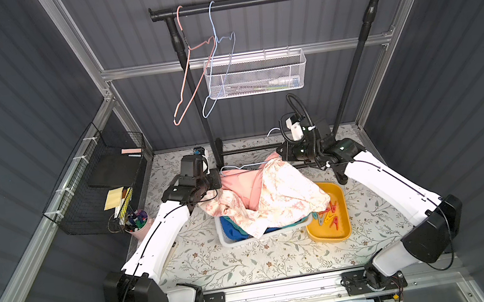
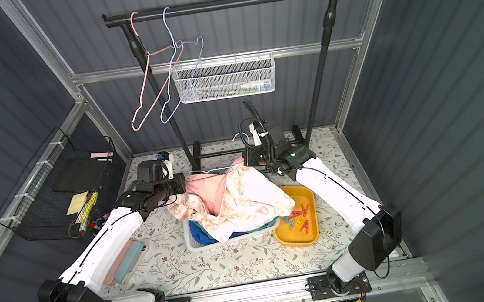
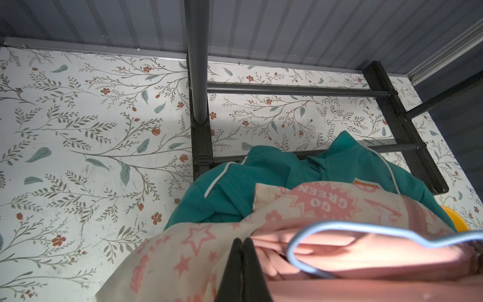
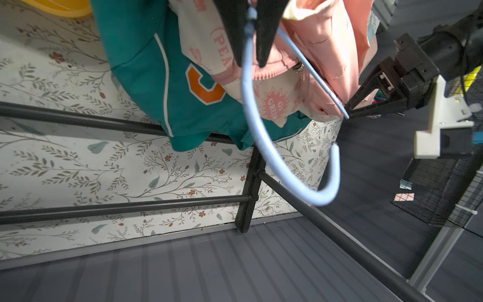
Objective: Remove the clothespins securing jackets to the hanger
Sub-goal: Remove the jacket from the hanger.
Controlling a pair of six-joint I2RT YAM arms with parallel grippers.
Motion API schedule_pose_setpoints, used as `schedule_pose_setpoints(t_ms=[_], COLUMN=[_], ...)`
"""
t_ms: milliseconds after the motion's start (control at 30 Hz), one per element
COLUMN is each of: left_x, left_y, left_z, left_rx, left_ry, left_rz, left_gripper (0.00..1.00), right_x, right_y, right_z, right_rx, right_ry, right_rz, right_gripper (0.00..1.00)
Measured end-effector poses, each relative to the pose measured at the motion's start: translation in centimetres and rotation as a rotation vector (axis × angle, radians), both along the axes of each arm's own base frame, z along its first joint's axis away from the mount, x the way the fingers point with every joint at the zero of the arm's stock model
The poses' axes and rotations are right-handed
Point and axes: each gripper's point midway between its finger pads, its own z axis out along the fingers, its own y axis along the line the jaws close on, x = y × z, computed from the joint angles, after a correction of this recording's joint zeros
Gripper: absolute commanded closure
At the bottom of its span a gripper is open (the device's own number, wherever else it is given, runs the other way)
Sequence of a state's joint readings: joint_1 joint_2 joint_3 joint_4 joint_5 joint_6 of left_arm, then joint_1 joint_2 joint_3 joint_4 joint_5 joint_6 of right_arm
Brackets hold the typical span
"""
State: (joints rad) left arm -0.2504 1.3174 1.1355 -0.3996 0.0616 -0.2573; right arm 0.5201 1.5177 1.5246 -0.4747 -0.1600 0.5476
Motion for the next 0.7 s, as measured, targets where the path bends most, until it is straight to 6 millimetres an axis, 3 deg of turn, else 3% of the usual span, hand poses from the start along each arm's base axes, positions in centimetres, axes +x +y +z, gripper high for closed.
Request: schedule_pose_setpoints(t_ms=[167,200,300,400,600,700], left_x=[-0.1,-0.2,-0.9,-2.2,-4.5,-5.4], left_y=[0.0,-0.1,-0.3,0.2,-0.5,-1.3], left_z=[-0.6,-0.6,0.0,1.6,5.9,7.3], left_rx=[-0.016,-0.015,-0.024,-0.039,-0.080,-0.110], left_ry=[-0.004,-0.010,-0.038,-0.084,-0.199,-0.231], left_rz=[-0.041,-0.061,-0.112,-0.124,-0.196,-0.252], left_gripper=[0.98,0.89,0.41,0.20,0.08,0.09], right_x=[0.0,0.0,0.3,0.7,1.8,2.5], right_y=[0.2,0.2,0.1,-0.2,1.1,1.4], right_z=[0.0,0.1,0.4,0.7,1.4,1.3], right_rx=[0.035,0.043,0.064,0.079,0.129,0.174], right_ry=[0.013,0.014,0.011,0.004,0.010,0.022], right_rz=[0.014,0.016,0.011,0.003,0.070,0.116], right_gripper=[1.00,1.00,1.00,1.00,1.00,1.00])
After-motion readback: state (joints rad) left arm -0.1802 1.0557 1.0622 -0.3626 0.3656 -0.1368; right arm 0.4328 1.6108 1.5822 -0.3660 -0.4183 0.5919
